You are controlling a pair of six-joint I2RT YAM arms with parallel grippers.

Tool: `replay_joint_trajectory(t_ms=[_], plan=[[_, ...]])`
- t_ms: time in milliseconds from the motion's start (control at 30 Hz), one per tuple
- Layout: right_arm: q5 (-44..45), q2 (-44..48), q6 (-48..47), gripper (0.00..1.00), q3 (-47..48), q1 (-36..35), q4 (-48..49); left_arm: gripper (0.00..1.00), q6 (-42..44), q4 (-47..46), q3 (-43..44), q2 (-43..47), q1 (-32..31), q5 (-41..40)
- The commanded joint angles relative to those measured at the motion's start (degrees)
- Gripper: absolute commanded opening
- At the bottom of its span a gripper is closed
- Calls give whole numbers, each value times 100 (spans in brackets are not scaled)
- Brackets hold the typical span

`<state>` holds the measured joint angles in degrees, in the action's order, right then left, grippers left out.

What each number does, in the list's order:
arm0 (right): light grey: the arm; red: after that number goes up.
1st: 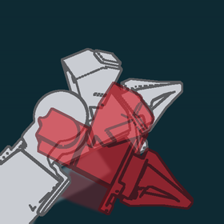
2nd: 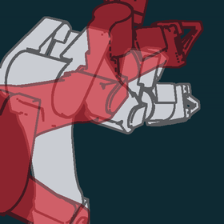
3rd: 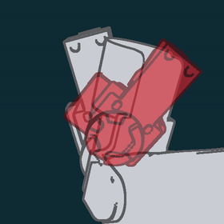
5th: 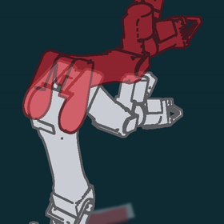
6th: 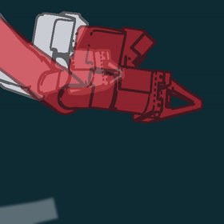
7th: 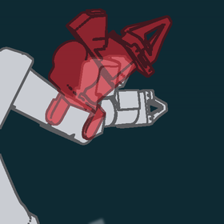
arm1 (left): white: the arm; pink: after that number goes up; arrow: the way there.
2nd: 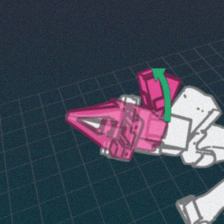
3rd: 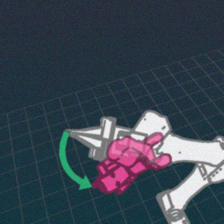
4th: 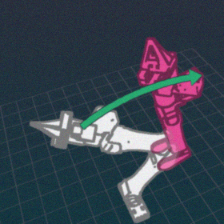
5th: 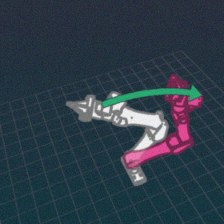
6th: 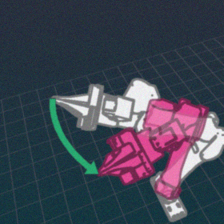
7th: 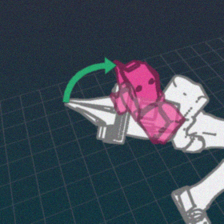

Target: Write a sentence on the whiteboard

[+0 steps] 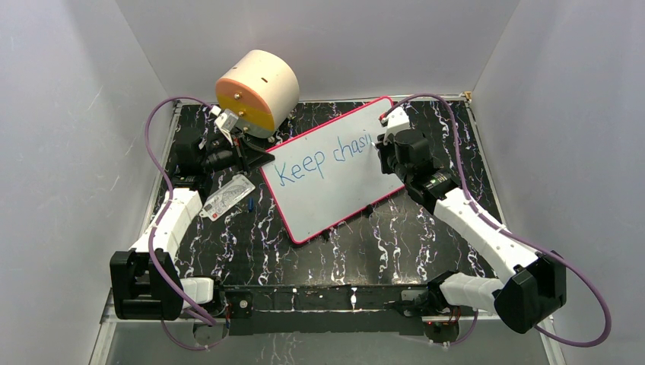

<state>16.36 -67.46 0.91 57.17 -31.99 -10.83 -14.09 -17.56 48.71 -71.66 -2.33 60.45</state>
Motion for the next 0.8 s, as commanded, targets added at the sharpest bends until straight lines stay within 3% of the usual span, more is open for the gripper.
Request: replay_joint_trajectory(t_ms=[0, 767], plan=[[5, 122, 42, 0, -60, 17, 125, 0, 609, 376, -92, -101, -180, 196], [49, -142, -152, 0, 395, 48, 735, 0, 609, 383, -81, -111, -184, 204]])
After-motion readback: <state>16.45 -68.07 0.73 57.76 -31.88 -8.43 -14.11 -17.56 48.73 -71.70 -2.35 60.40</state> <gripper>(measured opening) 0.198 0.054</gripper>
